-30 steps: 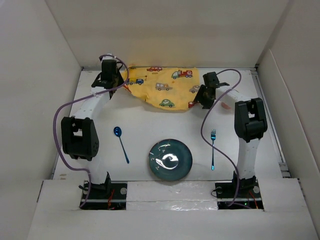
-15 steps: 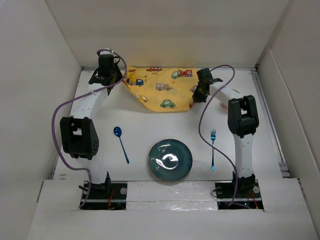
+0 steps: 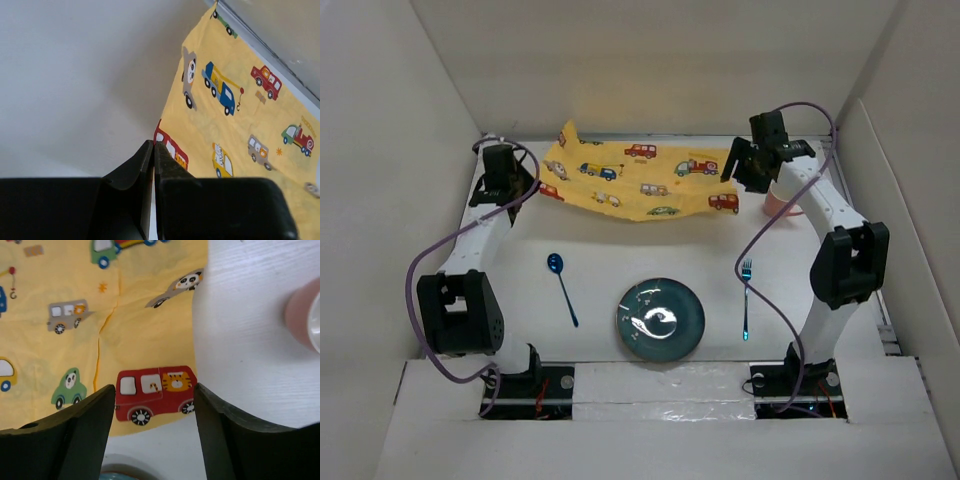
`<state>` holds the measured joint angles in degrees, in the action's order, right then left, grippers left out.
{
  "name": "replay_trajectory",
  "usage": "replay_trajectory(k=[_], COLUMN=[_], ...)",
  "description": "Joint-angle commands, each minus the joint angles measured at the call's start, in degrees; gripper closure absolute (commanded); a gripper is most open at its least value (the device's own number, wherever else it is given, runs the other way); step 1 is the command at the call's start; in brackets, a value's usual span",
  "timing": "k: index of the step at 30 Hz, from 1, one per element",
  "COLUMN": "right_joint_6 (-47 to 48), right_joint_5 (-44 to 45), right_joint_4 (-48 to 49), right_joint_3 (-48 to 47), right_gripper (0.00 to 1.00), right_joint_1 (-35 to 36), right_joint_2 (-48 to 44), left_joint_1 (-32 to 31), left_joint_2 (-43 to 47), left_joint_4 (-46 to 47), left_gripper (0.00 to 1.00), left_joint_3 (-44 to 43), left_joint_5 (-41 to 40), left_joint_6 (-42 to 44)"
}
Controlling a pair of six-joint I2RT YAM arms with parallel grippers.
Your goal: Set the dinner table for one person
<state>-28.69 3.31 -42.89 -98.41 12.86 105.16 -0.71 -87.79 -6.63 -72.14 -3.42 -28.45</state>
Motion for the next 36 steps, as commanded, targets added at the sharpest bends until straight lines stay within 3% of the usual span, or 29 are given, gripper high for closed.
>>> replay_trajectory(k=[1, 5, 9, 13, 19, 26, 29, 33, 34, 36], right_joint_6=[1.27, 1.71, -0.48, -1.81, -2.77, -3.04, -3.04, -3.48, -3.65, -4.18], right_joint_5=[-5.50, -7.00, -7.01, -7.00, -3.75, -3.66, -3.66, -3.66, -1.84, -0.07], right_joint_4=[0.80, -0.53, 3.34, 5.71, 5.36, 5.98, 6.07, 6.51, 6.42, 6.07], right_joint_3=[3.40, 5.67, 16.48, 23.69, 22.65, 21.86, 21.77, 21.60, 21.16, 20.89], right_gripper=[0.26, 0.24, 0.29, 0.49, 0.42, 0.46, 0.54, 0.87, 1.00, 1.00], right_joint_1=[-2.49, -1.80, 0.66, 1.29, 6.12, 7.18, 7.18, 6.65, 6.65, 6.04], right_joint_2=[0.30, 0.66, -4.25, -4.97, -0.41, 4.51, 5.92, 6.90, 6.81, 5.50], left_joint_1=[5.36, 5.90, 5.90, 5.90, 5.90, 5.90, 5.90, 5.90, 5.90, 5.90], left_joint_2=[3.94, 3.41, 4.90, 5.61, 5.35, 5.96, 6.31, 6.93, 7.02, 6.93], left_joint_4=[5.31, 4.61, 4.53, 4.44, 4.26, 3.82, 3.65, 3.21, 3.12, 2.42], left_gripper=[1.00, 1.00, 1.00, 1.00, 1.00, 1.00, 1.00, 1.00, 1.00, 1.00], left_joint_3=[9.45, 9.12, 9.91, 11.84, 13.34, 14.66, 15.27, 16.06, 16.06, 16.06], left_joint_5=[7.96, 9.21, 9.66, 9.66, 9.57, 8.17, 7.64, 6.76, 6.67, 6.23], left_joint_6=[-6.96, -6.54, -5.83, -5.57, -5.31, -5.04, -4.86, -4.16, -4.16, -3.90])
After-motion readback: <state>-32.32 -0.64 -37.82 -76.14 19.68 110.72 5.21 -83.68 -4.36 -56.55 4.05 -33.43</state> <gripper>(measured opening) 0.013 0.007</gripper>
